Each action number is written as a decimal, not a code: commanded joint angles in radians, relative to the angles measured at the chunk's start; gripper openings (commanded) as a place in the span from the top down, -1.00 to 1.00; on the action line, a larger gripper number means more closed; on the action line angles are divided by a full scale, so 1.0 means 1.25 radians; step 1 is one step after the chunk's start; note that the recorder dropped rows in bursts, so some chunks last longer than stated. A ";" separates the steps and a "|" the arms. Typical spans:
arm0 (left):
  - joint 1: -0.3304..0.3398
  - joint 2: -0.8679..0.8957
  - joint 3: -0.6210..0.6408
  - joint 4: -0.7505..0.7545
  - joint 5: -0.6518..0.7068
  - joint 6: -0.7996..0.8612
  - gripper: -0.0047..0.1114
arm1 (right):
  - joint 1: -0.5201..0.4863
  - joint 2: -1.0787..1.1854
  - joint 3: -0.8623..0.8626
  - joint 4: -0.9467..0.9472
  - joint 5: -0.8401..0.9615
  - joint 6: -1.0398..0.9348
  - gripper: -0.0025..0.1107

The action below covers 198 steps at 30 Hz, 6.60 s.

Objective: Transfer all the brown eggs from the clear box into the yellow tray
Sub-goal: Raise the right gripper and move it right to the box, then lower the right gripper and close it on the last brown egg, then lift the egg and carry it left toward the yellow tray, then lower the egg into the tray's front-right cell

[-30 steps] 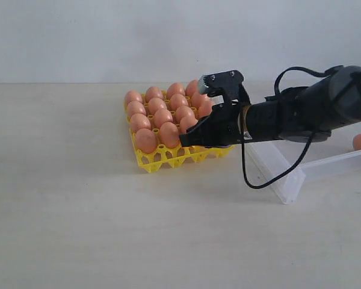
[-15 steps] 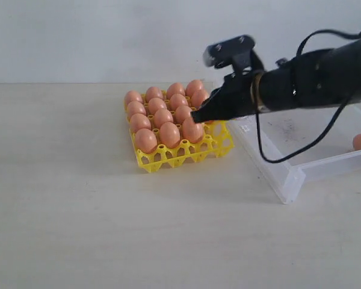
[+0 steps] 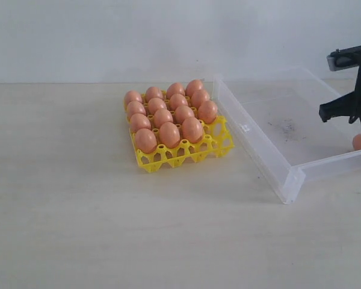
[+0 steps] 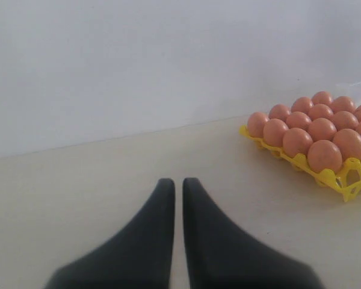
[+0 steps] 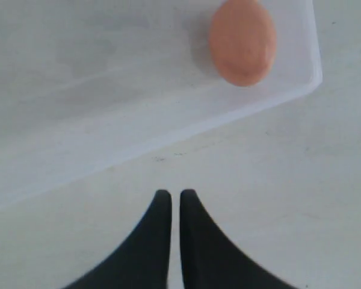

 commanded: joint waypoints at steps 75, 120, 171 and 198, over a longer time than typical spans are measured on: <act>-0.006 -0.001 0.003 -0.002 -0.002 -0.004 0.85 | -0.119 0.279 -0.007 0.215 -0.700 -0.153 0.96; -0.006 -0.001 0.003 -0.002 -0.002 -0.004 0.85 | -0.119 0.231 0.441 -0.230 -1.876 0.142 0.96; -0.006 -0.001 0.003 -0.002 -0.002 -0.004 0.85 | 0.097 0.195 0.354 -0.403 -1.590 0.280 0.96; -0.006 -0.001 0.003 -0.002 -0.002 -0.004 0.85 | 0.097 0.276 0.277 -0.545 -1.481 0.440 0.96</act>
